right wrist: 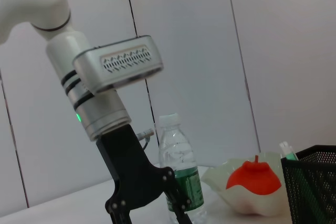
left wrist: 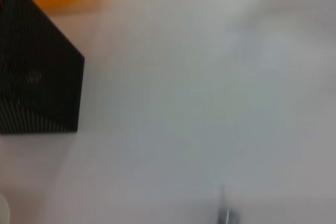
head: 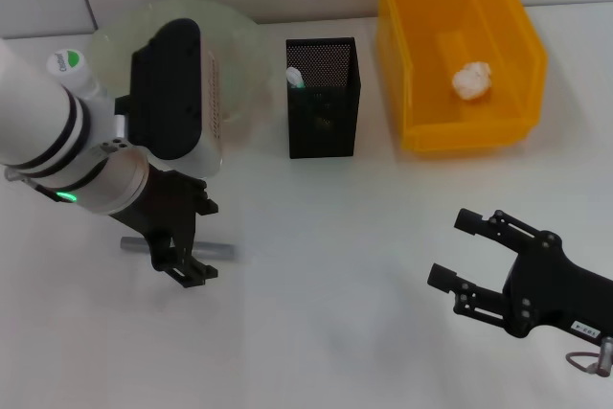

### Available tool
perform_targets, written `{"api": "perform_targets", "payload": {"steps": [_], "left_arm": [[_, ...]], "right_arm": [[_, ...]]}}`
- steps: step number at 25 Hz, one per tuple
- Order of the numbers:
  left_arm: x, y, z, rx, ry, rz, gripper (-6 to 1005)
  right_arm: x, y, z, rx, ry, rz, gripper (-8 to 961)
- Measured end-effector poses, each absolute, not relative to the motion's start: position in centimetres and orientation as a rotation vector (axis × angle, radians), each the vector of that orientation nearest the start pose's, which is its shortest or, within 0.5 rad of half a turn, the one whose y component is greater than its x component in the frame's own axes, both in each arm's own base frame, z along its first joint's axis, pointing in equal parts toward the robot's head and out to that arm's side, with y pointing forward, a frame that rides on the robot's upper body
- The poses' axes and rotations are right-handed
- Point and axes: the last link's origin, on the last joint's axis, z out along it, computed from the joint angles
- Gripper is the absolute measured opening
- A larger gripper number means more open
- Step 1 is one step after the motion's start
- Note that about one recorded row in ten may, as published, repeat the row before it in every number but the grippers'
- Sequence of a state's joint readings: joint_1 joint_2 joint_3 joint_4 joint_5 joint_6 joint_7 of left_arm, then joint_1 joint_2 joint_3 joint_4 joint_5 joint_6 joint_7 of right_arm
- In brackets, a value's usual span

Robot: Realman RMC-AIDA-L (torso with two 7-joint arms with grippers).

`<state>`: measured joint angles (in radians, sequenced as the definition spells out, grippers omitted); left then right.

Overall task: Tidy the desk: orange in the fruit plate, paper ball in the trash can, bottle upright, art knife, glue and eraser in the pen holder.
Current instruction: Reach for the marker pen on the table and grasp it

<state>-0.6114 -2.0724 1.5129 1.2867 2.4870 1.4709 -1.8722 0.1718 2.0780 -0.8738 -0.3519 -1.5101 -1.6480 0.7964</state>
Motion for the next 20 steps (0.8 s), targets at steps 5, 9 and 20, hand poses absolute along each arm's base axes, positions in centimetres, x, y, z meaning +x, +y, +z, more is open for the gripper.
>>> {"api": "perform_targets", "payload": {"steps": [5,9,20], "left_arm": [[-17.0,36.2,-4.6,-2.910,0.194,0.810,795],[-17.3,36.3,-3.9,-2.880,0.194,0.881,795],[-17.6,37.0,-3.7,-2.870,0.190,0.960,703]], "right_arm": [[32.3,20.8,-2.7,-2.386,0.531,1.009,802],[32.3,20.8,-2.8,-2.389,0.532,1.011,801],[32.3,20.8,-2.7,-2.392,0.539,1.014,800]]}}
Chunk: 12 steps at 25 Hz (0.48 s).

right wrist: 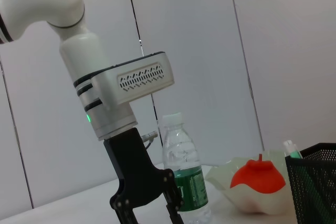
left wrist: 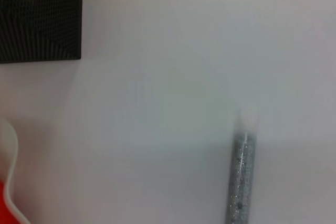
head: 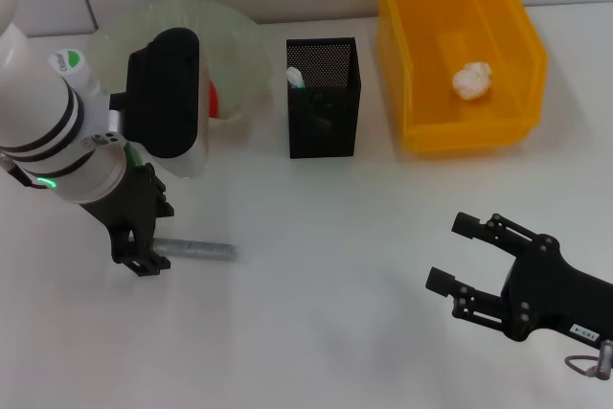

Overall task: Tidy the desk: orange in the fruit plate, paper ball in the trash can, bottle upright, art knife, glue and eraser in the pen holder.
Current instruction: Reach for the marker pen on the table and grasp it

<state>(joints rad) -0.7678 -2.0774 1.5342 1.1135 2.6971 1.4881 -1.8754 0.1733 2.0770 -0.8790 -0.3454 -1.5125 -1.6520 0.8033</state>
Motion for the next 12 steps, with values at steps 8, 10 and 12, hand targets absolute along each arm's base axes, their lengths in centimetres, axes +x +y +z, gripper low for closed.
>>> {"api": "perform_targets", "payload": {"steps": [8,10,12], "left_arm": [[-18.23,37.52,-3.85,-2.845,0.190,1.014,531],[-18.20,37.63,-3.87,-2.843,0.190,1.011,513],[-18.19,37.66,-3.86,-2.842,0.190,1.010,495]], "right_arm": [[32.32,20.79,-2.73,-2.393,0.541,1.016,799],[32.32,20.79,-2.73,-2.393,0.541,1.016,799],[32.31,20.79,-2.73,-2.393,0.541,1.016,799]]}}
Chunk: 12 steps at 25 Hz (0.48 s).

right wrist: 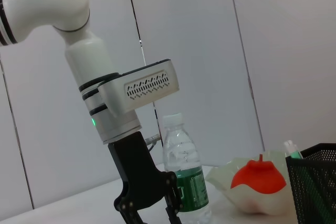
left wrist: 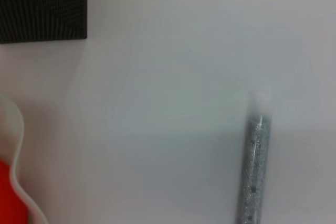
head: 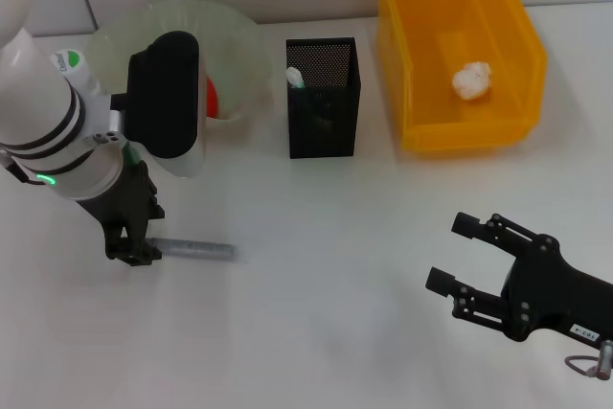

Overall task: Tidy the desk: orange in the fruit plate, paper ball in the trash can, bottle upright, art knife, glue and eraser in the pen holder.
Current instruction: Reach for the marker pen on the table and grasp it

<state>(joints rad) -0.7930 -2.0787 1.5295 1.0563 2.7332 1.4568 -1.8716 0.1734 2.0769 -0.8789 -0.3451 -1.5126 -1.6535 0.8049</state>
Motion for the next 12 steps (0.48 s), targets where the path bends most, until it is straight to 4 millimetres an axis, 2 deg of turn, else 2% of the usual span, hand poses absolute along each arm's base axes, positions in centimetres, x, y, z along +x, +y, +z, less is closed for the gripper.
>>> {"api": "perform_targets", "payload": {"steps": [9,12], "left_arm": [[-18.35,37.84,-4.16,-2.859,0.185,1.021,481],[-18.39,37.90,-4.20,-2.857,0.185,1.020,439]], "right_arm": [[32.29,20.78,-2.72,-2.393,0.541,1.020,798],[32.29,20.78,-2.72,-2.393,0.542,1.020,798]]}}
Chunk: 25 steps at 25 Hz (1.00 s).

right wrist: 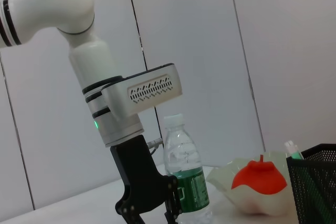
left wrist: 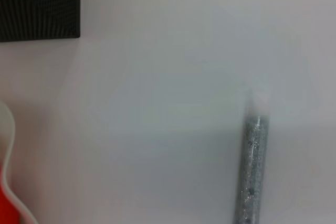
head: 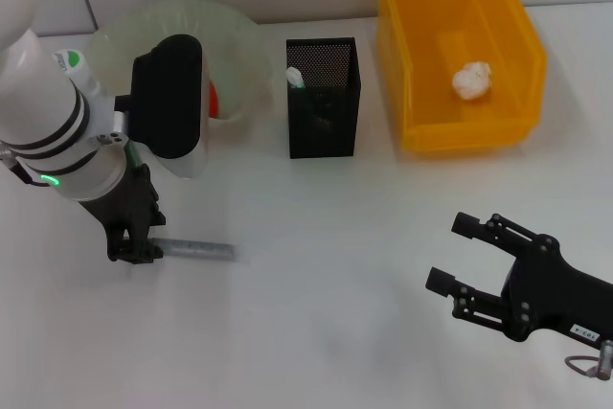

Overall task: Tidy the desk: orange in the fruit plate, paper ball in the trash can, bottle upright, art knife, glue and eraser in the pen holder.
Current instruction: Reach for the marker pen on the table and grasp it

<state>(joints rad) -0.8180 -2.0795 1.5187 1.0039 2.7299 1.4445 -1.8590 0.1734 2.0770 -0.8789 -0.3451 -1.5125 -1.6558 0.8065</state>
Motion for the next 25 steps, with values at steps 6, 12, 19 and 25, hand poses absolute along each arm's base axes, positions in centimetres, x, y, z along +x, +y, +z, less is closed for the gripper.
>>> {"api": "perform_targets", "payload": {"steps": [6,12,19,25], "left_arm": [[-18.68,37.88,-4.46,-2.864,0.187,1.031,384],[-18.77,37.89,-4.56,-2.866,0.197,1.031,372],[-19.04,37.98,-4.78,-2.874,0.197,1.043,342],[-19.14,38.11,-4.83,-2.867,0.203,1.035,316]], "right_arm": [[32.30,20.78,-2.70,-2.393,0.542,1.019,797],[32.36,20.80,-2.70,-2.393,0.544,1.015,797],[32.39,20.77,-2.73,-2.392,0.550,1.015,796],[32.38,20.76,-2.73,-2.392,0.549,1.016,796]]}}
